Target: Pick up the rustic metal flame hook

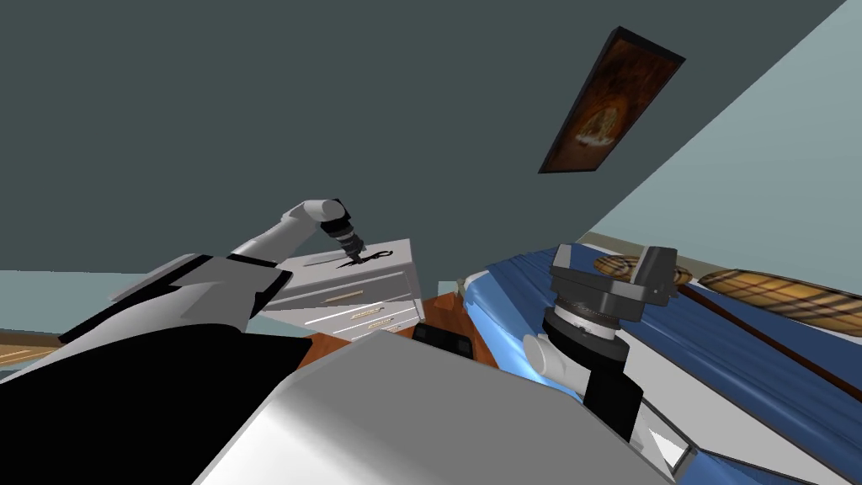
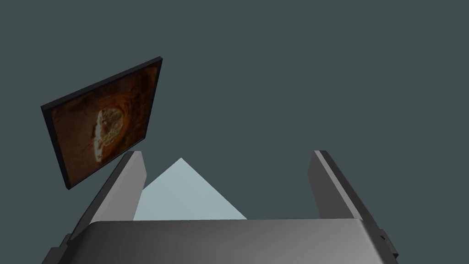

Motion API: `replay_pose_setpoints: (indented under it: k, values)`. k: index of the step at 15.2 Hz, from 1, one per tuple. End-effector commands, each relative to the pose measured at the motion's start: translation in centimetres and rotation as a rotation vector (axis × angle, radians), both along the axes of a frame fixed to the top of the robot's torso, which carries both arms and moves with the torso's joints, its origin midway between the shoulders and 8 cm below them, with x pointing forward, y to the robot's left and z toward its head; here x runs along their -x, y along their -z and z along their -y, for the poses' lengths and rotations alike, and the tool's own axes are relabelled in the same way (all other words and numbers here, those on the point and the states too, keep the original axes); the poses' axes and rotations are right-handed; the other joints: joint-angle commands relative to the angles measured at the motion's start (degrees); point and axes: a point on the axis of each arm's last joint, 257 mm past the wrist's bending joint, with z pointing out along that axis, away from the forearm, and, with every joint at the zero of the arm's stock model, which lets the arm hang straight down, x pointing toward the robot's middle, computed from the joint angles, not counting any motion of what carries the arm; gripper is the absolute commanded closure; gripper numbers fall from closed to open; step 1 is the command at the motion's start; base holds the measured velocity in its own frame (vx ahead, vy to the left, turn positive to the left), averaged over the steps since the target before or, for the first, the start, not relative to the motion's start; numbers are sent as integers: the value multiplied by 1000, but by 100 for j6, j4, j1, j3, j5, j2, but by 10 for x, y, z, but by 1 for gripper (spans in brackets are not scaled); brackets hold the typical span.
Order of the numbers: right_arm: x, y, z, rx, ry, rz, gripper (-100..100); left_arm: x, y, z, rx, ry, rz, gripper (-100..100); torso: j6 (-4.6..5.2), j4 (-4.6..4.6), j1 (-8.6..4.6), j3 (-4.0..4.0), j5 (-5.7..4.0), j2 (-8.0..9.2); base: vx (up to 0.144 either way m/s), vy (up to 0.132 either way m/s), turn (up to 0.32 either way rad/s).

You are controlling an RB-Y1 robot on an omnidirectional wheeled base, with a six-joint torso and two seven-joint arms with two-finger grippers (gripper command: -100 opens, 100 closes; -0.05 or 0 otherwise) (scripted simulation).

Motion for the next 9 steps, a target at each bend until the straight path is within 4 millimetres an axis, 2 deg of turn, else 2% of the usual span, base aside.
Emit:
replay_pose_setpoints:
  k: [1, 2, 3, 5, 6, 7, 9]
  values:
    - [0, 0, 0, 0, 0, 0, 0, 11, 2, 1, 8, -9, -44, -100, 0, 0, 0, 0, 0, 0, 5, -2, -29]
    - [0, 0, 0, 0, 0, 0, 0, 5, 2, 0, 4, -3, -19, -100, 0, 0, 0, 0, 0, 0, 0, 0, 0]
    - [0, 0, 0, 0, 0, 0, 0, 3, 17, -2, 5, -8, -25, -100, -1, 0, 0, 1, 0, 1, -10, -4, -17]
    - [0, 0, 0, 0, 0, 0, 0, 1, 27, -4, 5, -10, -25, -100, 1, 1, -1, 3, 1, 7, -29, -12, -30]
    - [0, 0, 0, 0, 0, 0, 0, 3, 19, -1, 5, -10, -28, -100, 0, 2, -3, 6, 1, 11, -19, -9, -8]
    - [0, 0, 0, 0, 0, 0, 0, 3, 20, -1, 5, -9, -26, 100, -1, 3, -3, 7, -1, 11, -6, -3, 0]
    - [0, 0, 0, 0, 0, 0, 0, 3, 20, -1, 6, -9, -26, 100, 1, 1, 2, 3, 1, 5, 0, 0, 0]
